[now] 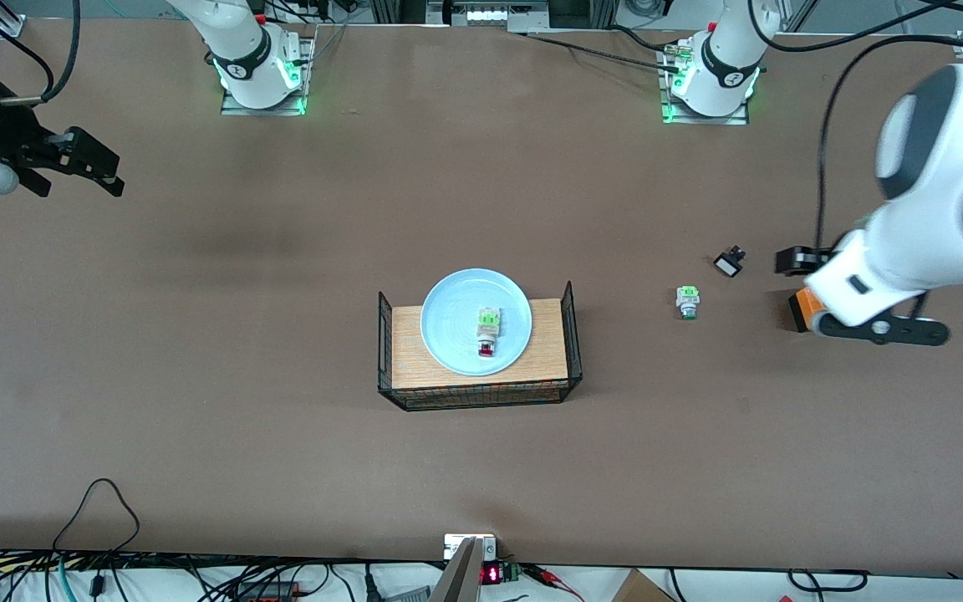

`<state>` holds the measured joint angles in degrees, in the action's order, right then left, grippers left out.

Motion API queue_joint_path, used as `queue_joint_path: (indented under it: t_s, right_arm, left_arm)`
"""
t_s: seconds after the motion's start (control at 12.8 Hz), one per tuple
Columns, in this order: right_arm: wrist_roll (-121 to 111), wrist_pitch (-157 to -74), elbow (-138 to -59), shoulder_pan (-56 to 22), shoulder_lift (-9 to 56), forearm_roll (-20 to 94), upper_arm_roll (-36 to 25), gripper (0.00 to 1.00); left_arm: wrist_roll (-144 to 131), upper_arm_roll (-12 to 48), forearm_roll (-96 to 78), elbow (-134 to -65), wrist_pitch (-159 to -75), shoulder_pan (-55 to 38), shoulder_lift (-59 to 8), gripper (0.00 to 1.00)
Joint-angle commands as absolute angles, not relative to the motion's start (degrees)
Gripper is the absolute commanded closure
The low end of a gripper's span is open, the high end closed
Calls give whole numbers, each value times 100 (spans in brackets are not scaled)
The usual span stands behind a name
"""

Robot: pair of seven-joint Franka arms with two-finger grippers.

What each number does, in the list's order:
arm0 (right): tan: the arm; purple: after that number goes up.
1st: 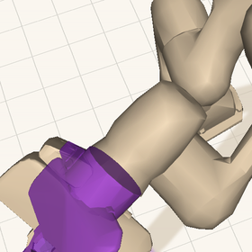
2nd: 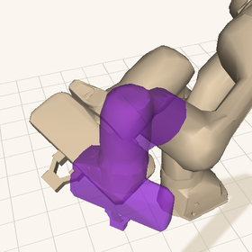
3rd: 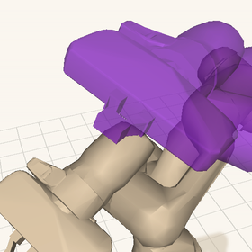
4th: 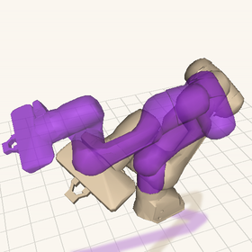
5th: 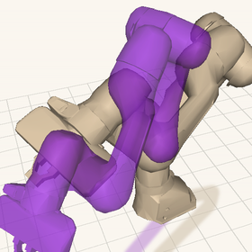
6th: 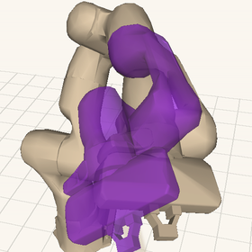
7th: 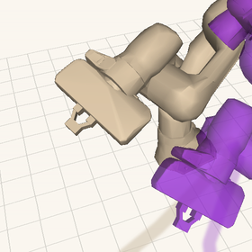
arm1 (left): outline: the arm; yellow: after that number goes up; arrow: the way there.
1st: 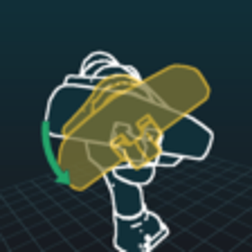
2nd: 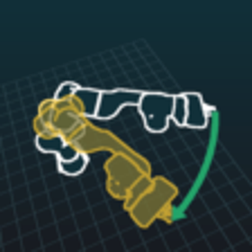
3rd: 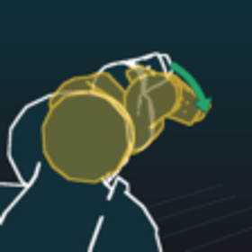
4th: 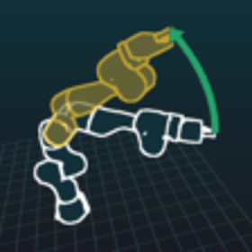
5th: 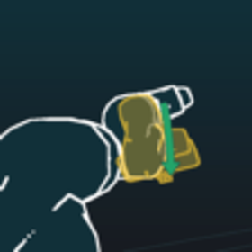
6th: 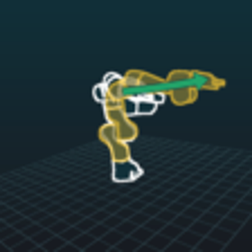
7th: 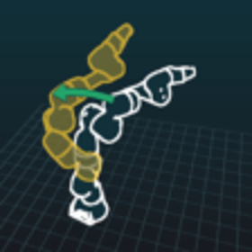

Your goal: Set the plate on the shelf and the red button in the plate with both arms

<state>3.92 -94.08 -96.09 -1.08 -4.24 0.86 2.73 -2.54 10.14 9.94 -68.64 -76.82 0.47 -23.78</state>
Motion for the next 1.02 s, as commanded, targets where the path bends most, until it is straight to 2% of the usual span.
queue_joint_path:
  t_s: [0.0, 0.08, 0.16, 0.31, 0.47, 0.94]
  right_arm:
    - [343, -9360, -9466, -105, -360, 149, 246, 0]
    - [343, -9360, -9466, -105, -369, 123, 246, 0]
    - [317, -9352, -9466, -114, -360, 106, 246, 0]
    - [325, -9316, -9457, -149, -369, 79, 263, 0]
    - [325, -9308, -9352, -141, -352, 70, 272, 0]
    - [343, -9308, -9334, -141, -308, 62, 272, 0]
  left_arm:
    - [35, 688, 406, -8842, -9237, 220, -1078, 0]
    - [122, 607, 378, -9399, -9742, 211, -663, 0]
    - [132, 589, 378, -9674, -9973, 211, -442, 0]
    - [141, 187, 334, -9694, -10045, 150, -255, 0]
    - [97, 149, 343, -9686, -10344, 149, -211, 0]
    - [9, -16, 396, -9712, -10029, -104, -62, 0]
